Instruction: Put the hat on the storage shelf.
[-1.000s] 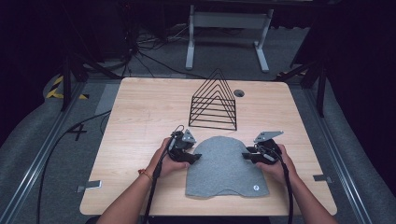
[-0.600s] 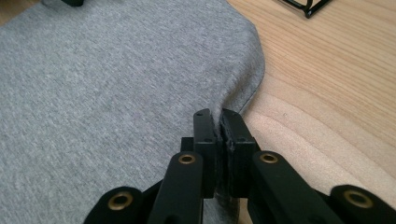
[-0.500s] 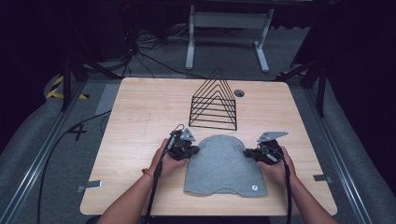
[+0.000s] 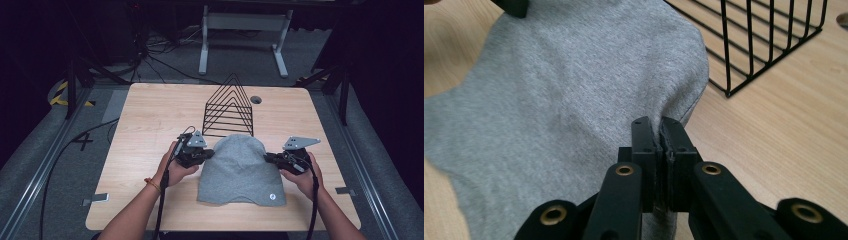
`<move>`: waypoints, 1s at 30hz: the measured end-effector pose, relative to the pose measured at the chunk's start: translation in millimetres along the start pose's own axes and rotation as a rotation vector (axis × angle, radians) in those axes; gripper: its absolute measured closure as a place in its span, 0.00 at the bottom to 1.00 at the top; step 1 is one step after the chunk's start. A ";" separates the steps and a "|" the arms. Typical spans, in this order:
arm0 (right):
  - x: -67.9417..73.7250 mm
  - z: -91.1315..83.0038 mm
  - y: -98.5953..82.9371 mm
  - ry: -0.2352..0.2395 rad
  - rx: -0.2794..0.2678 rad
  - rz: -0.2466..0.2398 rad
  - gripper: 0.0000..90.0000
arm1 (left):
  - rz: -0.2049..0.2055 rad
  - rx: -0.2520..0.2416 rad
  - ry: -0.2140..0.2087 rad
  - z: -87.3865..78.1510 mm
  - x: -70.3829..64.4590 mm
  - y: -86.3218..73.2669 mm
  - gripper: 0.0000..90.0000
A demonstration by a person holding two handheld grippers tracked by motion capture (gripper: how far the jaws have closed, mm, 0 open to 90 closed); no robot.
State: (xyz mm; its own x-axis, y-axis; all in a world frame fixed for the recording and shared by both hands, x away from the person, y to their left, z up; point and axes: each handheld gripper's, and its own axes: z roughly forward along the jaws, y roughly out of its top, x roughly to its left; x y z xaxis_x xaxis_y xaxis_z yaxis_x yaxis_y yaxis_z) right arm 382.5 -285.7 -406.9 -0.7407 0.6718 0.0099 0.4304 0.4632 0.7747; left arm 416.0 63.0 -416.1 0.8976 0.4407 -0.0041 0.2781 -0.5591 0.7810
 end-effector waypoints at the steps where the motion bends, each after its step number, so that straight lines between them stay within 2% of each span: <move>1: 0.2 -2.3 1.9 0.001 -0.006 -0.002 0.96 | 0.002 -0.003 0.005 -0.4 -0.3 1.7 0.97; 6: -0.2 -8.4 6.6 -0.007 -0.023 -0.015 0.96 | 0.030 0.006 -0.002 -1.1 -0.3 9.9 0.97; 14: -1.9 -28.3 24.0 -0.016 -0.091 -0.027 0.96 | 0.054 -0.055 0.022 -19.9 3.8 34.3 0.97; 17: -1.3 -36.1 33.3 -0.029 -0.111 -0.041 0.96 | 0.068 -0.086 0.040 -33.0 3.3 46.2 0.97; 21: 0.5 -55.7 56.5 -0.060 -0.153 -0.073 0.96 | 0.076 -0.132 0.052 -53.8 3.5 64.2 0.97; 22: 0.5 -55.7 56.5 -0.060 -0.153 -0.073 0.96 | 0.076 -0.132 0.052 -53.8 3.5 64.2 0.97; 24: 1.4 -65.8 69.8 -0.062 -0.184 -0.077 0.96 | 0.098 -0.148 0.067 -64.5 4.2 74.6 0.97; 25: 1.8 -70.2 76.3 -0.073 -0.190 -0.087 0.96 | 0.090 -0.161 0.065 -68.3 4.1 78.0 0.97; 30: 1.4 -86.9 108.3 -0.117 -0.225 -0.124 0.96 | 0.125 -0.207 0.097 -92.0 12.2 104.9 0.97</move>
State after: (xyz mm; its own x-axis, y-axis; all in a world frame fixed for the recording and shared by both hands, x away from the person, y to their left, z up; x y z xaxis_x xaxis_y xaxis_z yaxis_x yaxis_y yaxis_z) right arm 383.3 -284.8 -268.1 -0.7103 0.6862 -0.1568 0.2050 0.4149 0.8865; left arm 424.7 74.4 -276.8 0.8806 0.4485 0.1526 0.0821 -0.4618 0.8832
